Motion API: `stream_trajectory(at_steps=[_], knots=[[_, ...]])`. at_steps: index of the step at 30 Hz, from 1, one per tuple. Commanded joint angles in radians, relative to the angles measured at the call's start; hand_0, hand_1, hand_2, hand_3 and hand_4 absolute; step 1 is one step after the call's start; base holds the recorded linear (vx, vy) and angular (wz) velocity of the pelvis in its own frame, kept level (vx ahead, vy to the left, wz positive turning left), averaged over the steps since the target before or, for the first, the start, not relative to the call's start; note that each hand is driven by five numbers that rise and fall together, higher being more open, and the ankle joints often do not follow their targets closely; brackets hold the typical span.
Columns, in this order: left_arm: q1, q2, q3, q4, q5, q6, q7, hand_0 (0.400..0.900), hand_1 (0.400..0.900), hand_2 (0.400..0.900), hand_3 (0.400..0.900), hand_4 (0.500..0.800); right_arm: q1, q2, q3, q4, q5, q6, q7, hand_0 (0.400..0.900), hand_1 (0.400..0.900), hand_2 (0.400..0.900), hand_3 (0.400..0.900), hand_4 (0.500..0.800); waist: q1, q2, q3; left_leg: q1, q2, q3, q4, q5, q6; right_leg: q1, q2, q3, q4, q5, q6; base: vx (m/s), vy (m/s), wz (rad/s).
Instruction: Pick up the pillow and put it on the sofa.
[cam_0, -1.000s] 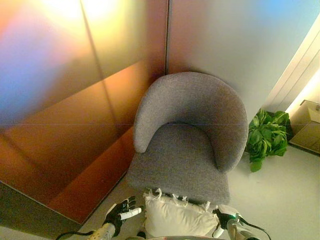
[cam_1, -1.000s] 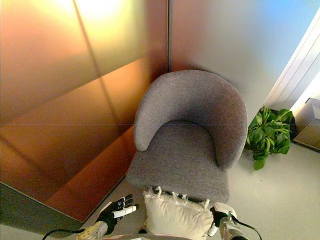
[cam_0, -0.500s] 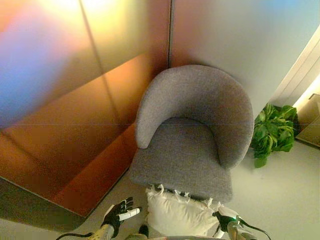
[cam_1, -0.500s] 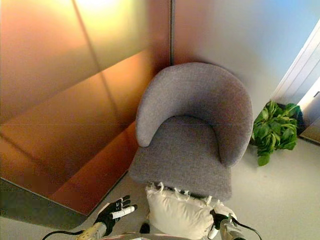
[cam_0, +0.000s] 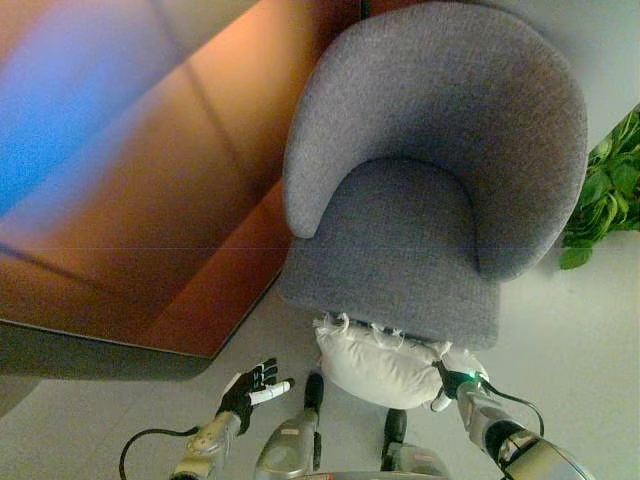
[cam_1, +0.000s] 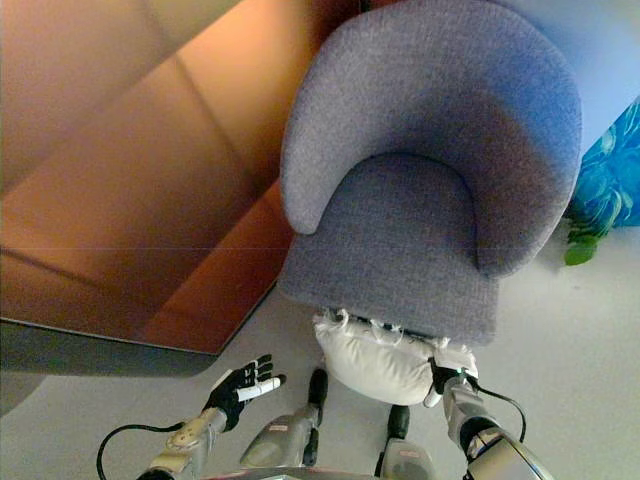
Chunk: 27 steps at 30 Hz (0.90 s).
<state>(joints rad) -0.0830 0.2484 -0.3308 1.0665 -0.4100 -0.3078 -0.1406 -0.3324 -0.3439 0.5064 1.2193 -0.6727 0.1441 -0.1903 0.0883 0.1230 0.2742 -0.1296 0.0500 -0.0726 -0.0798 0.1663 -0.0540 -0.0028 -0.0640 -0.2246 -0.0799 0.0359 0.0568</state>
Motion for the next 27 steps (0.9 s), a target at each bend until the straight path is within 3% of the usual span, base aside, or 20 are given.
stream_trajectory(at_steps=[1, 12, 27], knots=[[-0.118, 0.008, -0.011, -0.052, -0.067, -0.076, 0.005, 0.900, 0.900, 0.900, 0.900, 0.800, -0.121, -0.059, 0.054, 0.006, 0.017, 0.019, -0.030, 0.900, 0.900, 0.900, 0.900, 0.800, 0.026, -0.024, 0.055, 0.013, -0.096, 0.004, 0.011, -0.124, 0.041, -0.117, -0.026, 0.023, 0.137, -0.057, -0.007, -0.03, 0.016, 0.00], [-0.219, -0.003, -0.060, -0.090, -0.149, -0.103, 0.050, 0.900, 0.900, 0.900, 0.900, 0.800, -0.307, -0.087, 0.094, 0.033, 0.031, 0.034, -0.005, 0.900, 0.900, 0.900, 0.900, 0.800, 0.017, 0.032, 0.161, -0.153, -0.110, 0.029, 0.053, -0.083, 0.042, -0.328, -0.046, 0.031, 0.219, -0.030, -0.004, -0.05, 0.014, 0.00], [-0.289, -0.015, -0.115, -0.166, -0.230, -0.187, 0.116, 0.900, 0.900, 0.900, 0.900, 0.800, -0.537, -0.144, 0.117, 0.048, 0.009, 0.057, 0.015, 0.900, 0.900, 0.900, 0.900, 0.800, 0.017, 0.091, 0.246, -0.382, -0.131, 0.071, 0.088, -0.019, 0.038, -0.599, -0.067, 0.048, 0.280, 0.037, 0.015, -0.05, 0.015, 0.00]])
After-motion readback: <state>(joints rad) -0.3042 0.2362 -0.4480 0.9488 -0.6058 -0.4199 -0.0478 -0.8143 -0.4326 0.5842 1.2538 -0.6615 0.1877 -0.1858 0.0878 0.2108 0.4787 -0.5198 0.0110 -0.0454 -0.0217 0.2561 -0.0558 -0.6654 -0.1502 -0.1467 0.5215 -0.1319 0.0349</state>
